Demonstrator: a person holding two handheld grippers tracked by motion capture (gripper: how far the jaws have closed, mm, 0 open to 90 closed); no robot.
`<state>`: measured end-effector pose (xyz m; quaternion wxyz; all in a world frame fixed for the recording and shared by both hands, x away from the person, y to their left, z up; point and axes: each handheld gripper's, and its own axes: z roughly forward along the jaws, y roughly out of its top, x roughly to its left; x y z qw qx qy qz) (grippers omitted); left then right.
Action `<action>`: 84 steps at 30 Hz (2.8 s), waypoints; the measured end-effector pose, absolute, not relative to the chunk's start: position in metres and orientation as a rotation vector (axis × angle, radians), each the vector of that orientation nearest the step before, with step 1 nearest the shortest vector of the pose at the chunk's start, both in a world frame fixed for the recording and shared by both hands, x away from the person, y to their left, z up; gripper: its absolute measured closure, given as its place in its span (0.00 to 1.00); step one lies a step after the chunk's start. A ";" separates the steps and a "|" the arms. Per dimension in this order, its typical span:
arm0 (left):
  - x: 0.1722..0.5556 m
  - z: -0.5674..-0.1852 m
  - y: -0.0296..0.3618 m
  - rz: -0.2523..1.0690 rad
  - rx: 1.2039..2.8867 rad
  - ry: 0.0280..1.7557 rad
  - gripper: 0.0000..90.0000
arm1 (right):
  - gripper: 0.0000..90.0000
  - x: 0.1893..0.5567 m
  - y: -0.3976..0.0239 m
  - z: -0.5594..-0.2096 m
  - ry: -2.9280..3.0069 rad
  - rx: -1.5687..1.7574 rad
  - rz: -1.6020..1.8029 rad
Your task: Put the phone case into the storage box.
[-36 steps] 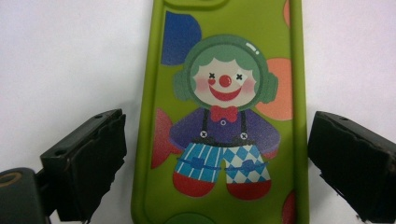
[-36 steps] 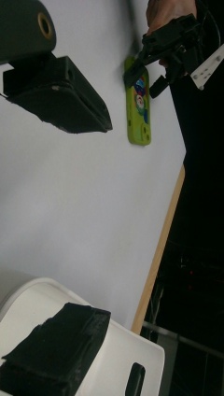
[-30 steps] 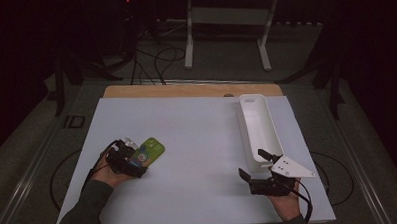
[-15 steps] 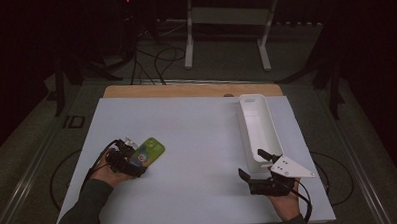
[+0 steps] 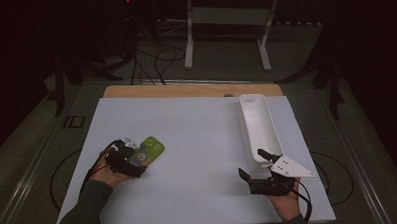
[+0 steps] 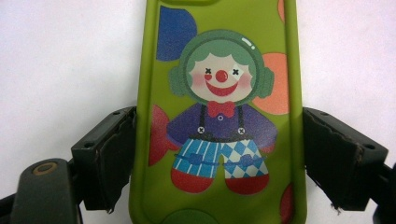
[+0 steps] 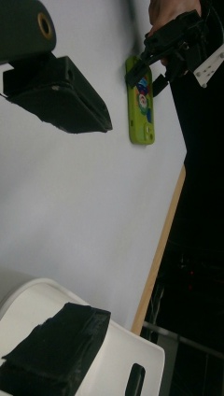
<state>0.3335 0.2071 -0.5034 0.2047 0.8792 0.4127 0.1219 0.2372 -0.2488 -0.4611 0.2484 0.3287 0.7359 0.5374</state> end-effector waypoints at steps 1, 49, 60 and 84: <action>0.333 -0.503 0.207 0.346 2.445 1.154 0.18 | 0.09 0.237 -0.249 -0.461 2.005 0.895 1.463; 0.305 -0.464 0.200 0.619 2.205 1.103 0.18 | 0.09 0.258 -0.256 -0.440 2.001 0.951 1.499; 0.297 -0.458 0.198 0.669 2.144 1.069 0.18 | 0.09 0.268 -0.253 -0.435 2.022 0.973 1.505; 0.283 -0.449 0.190 0.779 2.048 0.988 0.18 | 0.09 0.285 -0.241 -0.419 2.081 0.960 1.514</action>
